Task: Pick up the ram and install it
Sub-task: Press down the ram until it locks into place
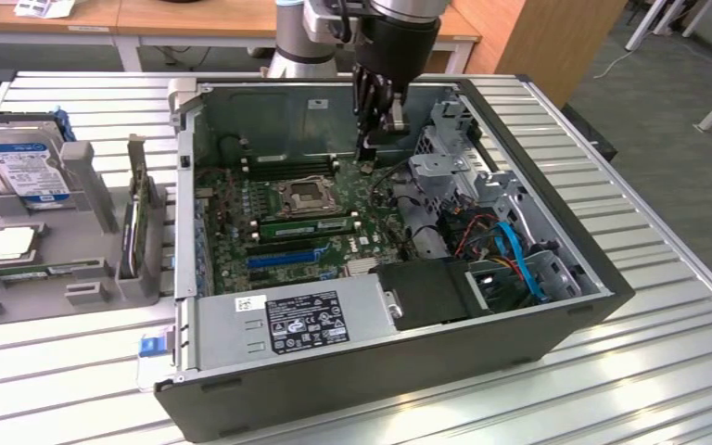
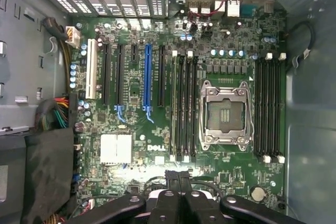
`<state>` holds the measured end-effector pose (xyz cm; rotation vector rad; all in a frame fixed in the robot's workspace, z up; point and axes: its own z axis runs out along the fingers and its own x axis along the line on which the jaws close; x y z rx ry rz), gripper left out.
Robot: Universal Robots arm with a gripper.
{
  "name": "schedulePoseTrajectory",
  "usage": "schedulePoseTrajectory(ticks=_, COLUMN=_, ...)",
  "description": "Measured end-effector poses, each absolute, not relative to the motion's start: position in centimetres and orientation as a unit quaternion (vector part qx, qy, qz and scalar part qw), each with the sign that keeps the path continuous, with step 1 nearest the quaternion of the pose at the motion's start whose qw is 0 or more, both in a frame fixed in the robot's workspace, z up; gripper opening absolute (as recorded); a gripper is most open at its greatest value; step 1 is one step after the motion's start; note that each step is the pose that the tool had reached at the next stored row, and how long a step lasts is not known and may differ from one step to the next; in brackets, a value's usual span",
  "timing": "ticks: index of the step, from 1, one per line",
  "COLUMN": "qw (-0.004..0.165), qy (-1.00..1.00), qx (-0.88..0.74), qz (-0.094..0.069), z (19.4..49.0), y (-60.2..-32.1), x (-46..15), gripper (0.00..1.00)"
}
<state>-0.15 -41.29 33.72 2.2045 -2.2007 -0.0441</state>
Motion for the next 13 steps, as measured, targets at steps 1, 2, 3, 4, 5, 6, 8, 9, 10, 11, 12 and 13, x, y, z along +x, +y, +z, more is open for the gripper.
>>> schedulePoseTrajectory(ticks=1, qw=0.013, qy=-0.706, qx=0.708, qz=-0.014, z=33.6, y=-41.3, x=-0.1, gripper=0.1)
schedulePoseTrajectory(ticks=2, qw=0.013, qy=-0.706, qx=0.708, qz=-0.014, z=33.2, y=-41.3, x=-0.1, gripper=0.1)
schedulePoseTrajectory(ticks=3, qw=0.013, qy=-0.706, qx=0.708, qz=-0.014, z=32.8, y=-41.3, x=-0.1, gripper=0.1)
schedulePoseTrajectory(ticks=4, qw=0.013, qy=-0.706, qx=0.708, qz=-0.014, z=32.5, y=-41.3, x=-0.1, gripper=0.1)
schedulePoseTrajectory(ticks=5, qw=0.013, qy=-0.706, qx=0.708, qz=-0.014, z=32.3, y=-41.3, x=-0.1, gripper=0.1)
schedulePoseTrajectory(ticks=6, qw=0.013, qy=-0.706, qx=0.708, qz=-0.014, z=32.2, y=-41.3, x=-0.1, gripper=0.1)
schedulePoseTrajectory(ticks=8, qw=0.013, qy=-0.706, qx=0.708, qz=-0.014, z=32.0, y=-41.3, x=-0.1, gripper=0.1)
schedulePoseTrajectory(ticks=9, qw=0.013, qy=-0.706, qx=0.708, qz=-0.014, z=31.9, y=-41.3, x=-0.1, gripper=0.1)
schedulePoseTrajectory(ticks=10, qw=0.013, qy=-0.706, qx=0.708, qz=-0.014, z=31.8, y=-41.3, x=-0.1, gripper=0.1)
schedulePoseTrajectory(ticks=11, qw=0.013, qy=-0.706, qx=0.708, qz=-0.014, z=31.7, y=-41.3, x=-0.1, gripper=0.1)
schedulePoseTrajectory(ticks=12, qw=0.013, qy=-0.706, qx=0.708, qz=-0.014, z=31.7, y=-41.3, x=-0.1, gripper=0.1)
schedulePoseTrajectory(ticks=13, qw=0.013, qy=-0.706, qx=0.708, qz=-0.014, z=31.6, y=-41.3, x=-0.1, gripper=0.1)
